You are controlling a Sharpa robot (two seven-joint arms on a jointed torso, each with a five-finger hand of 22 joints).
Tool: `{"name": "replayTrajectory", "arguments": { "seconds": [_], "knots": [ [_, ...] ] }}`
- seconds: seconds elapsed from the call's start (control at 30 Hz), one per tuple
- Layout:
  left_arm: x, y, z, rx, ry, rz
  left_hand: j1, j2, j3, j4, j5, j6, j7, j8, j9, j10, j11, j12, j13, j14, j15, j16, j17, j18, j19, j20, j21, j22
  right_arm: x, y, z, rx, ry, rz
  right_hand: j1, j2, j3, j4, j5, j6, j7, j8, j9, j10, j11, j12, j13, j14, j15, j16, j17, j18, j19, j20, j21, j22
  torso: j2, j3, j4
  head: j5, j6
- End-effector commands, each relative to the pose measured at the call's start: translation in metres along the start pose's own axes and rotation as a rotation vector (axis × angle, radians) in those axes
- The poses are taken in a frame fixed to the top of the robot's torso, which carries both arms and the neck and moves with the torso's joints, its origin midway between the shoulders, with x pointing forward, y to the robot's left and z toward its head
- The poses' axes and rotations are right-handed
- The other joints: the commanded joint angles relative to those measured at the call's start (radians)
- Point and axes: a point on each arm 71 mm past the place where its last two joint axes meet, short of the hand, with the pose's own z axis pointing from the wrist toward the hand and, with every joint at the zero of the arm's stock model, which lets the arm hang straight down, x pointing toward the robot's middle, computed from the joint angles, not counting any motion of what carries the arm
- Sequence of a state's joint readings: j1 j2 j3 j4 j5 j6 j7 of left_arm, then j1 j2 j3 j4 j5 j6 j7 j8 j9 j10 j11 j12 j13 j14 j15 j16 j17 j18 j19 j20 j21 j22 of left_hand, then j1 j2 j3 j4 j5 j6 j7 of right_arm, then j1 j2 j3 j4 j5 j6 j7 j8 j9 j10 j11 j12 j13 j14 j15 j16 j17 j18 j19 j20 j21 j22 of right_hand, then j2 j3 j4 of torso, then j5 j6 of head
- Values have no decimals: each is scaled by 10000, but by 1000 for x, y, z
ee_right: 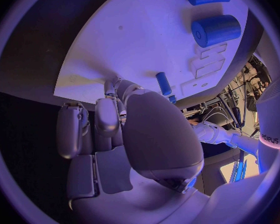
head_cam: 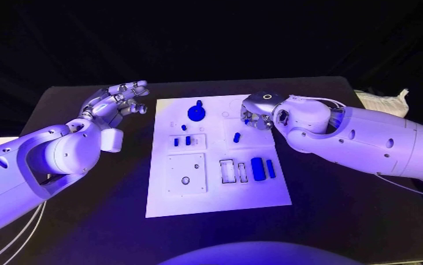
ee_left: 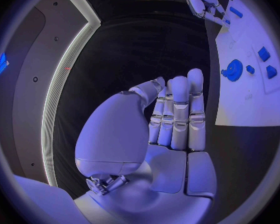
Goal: Assemble the parts on the task board
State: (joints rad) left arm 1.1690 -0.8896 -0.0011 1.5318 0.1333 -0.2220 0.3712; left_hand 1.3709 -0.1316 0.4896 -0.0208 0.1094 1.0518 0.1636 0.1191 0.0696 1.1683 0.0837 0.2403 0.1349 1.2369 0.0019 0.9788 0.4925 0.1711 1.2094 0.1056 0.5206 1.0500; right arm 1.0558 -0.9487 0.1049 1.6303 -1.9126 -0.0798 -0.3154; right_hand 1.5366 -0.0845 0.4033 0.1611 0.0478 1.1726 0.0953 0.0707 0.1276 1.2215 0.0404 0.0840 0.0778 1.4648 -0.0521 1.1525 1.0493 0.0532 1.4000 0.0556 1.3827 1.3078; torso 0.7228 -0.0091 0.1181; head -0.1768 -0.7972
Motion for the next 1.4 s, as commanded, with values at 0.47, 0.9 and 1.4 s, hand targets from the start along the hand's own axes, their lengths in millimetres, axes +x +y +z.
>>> {"name": "replayTrajectory", "arguments": {
  "seconds": [0.47,0.9,1.4],
  "knots": [
    [-5,-1,3,105,-32,84,7,74,-22,-33,65,6,-10,53,-3,-77,6,78,12,-64,2,-41,-20,114,-71,-19,-73,-13,-21,5,-12,-202,-946,292,-148,-15,174,-88,27,105,29,25,53,158,-4,-32,-35,300,-77,97,54,82,106,-31,97,291,-7,15,-5,-68,87],
    [-3,1,5,80,14,102,21,80,-28,-51,65,12,-10,60,-2,-93,5,94,17,-73,1,-44,-28,114,-72,-21,-83,-20,-33,68,-25,-2002,-1444,1000,-191,-45,305,-207,42,138,78,17,73,234,33,-57,-66,308,-37,134,94,75,123,-21,117,317,-21,-21,39,299,89],
    [15,5,6,-4,452,-37,42,80,-39,-80,66,4,-3,61,-4,-110,9,119,24,-83,0,-49,-38,115,-71,-22,-96,-29,-3,133,-19,-3608,-674,1799,-255,-56,431,-335,67,123,133,-13,84,256,71,-104,-96,310,47,143,95,76,115,31,111,308,-7,-28,16,1088,-91]
  ]
}}
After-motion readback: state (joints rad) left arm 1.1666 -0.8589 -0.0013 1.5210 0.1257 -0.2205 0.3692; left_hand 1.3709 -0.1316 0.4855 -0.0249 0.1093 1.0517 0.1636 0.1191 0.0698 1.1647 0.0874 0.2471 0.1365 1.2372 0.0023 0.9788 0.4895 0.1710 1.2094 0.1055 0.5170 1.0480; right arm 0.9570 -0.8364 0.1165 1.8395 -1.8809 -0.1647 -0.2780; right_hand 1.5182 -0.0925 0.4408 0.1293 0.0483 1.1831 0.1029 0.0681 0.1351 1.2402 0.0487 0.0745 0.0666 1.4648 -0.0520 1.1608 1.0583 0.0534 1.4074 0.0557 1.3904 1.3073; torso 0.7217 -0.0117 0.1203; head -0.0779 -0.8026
